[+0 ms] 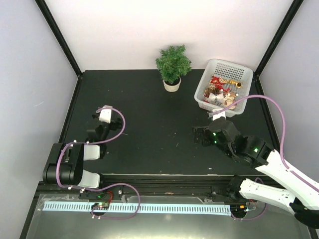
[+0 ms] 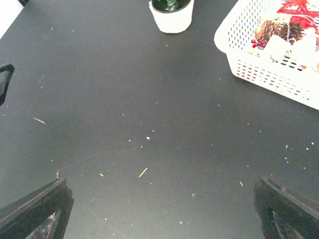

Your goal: Decorate the small christmas tree

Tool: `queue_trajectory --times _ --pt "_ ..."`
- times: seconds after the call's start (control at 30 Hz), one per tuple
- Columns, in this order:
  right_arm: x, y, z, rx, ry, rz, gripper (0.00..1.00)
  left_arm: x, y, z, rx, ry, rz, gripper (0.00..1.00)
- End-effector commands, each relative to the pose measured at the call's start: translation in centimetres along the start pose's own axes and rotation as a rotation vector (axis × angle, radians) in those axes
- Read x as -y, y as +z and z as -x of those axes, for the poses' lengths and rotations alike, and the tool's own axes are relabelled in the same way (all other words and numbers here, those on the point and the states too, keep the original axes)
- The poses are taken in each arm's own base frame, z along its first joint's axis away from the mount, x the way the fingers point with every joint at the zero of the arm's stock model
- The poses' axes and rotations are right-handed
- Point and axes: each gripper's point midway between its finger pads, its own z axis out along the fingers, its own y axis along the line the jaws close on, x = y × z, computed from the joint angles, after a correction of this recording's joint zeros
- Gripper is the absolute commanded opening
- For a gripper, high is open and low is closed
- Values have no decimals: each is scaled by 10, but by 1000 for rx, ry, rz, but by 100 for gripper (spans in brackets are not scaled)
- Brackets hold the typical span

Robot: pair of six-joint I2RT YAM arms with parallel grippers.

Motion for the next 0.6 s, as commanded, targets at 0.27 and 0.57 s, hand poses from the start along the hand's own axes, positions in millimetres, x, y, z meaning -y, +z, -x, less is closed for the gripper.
queue_trajectory --times 0.27,0.57 --pt "-3 4 4 3 -4 -2 100 -4 3 21 56 -3 15 99" --pt "-7 9 10 -12 -30 -25 100 4 4 42 78 23 -43 99"
